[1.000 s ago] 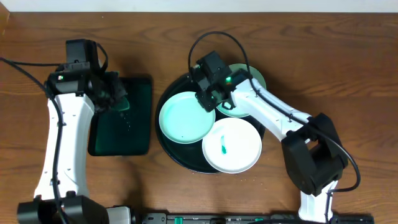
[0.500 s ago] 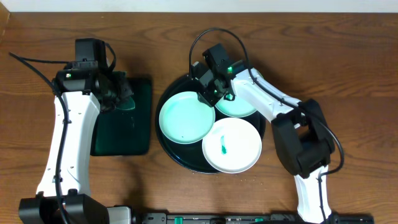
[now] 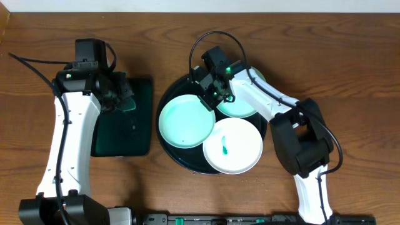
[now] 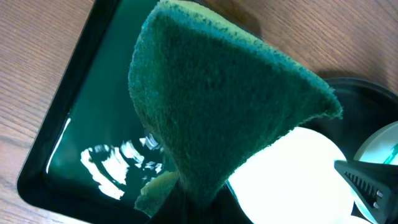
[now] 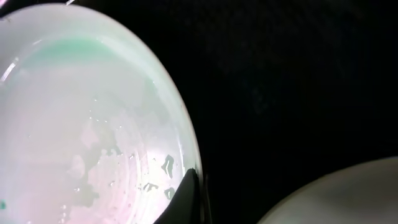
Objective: Clean dirty plates on tray and stack at the side
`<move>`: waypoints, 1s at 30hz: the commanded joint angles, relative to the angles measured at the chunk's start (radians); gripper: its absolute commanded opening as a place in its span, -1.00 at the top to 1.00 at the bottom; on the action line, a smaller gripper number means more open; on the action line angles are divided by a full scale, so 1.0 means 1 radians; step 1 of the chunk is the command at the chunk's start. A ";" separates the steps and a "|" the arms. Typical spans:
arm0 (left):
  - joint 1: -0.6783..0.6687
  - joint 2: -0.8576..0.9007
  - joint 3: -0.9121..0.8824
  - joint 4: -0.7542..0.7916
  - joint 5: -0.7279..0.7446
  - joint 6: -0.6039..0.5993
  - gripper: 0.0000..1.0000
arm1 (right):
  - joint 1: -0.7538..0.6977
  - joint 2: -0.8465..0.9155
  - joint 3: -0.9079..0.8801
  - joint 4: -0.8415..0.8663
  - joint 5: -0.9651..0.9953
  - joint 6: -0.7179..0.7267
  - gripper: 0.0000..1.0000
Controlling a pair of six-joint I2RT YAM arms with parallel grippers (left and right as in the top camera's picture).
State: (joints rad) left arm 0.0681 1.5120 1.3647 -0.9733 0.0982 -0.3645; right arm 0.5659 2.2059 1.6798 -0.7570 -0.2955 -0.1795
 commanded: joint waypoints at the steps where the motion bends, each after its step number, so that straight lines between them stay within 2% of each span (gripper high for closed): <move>1: -0.002 -0.002 -0.009 -0.004 -0.005 0.016 0.86 | 0.010 -0.020 0.053 -0.026 0.056 0.120 0.98; 5: -0.002 -0.002 -0.009 -0.007 -0.005 0.016 0.86 | 0.012 -0.088 0.058 -0.024 0.191 0.272 0.98; 8: -0.003 -0.002 -0.009 -0.011 -0.005 0.016 0.85 | 0.012 -0.129 0.058 -0.055 0.324 0.468 0.98; 10: -0.003 -0.002 -0.009 -0.013 -0.005 0.017 0.86 | 0.012 -0.124 0.051 -0.072 0.343 0.518 0.98; 20: -0.151 0.001 -0.009 -0.013 -0.005 0.016 0.85 | 0.058 -0.122 -0.159 0.069 0.338 0.591 0.98; 30: -0.330 0.119 -0.024 0.018 -0.002 -0.020 0.85 | 0.070 -0.122 -0.198 0.110 0.339 0.591 0.97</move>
State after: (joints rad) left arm -0.2237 1.5696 1.3621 -0.9657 0.0986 -0.3660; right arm 0.6262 2.0953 1.4967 -0.6418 0.0341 0.4023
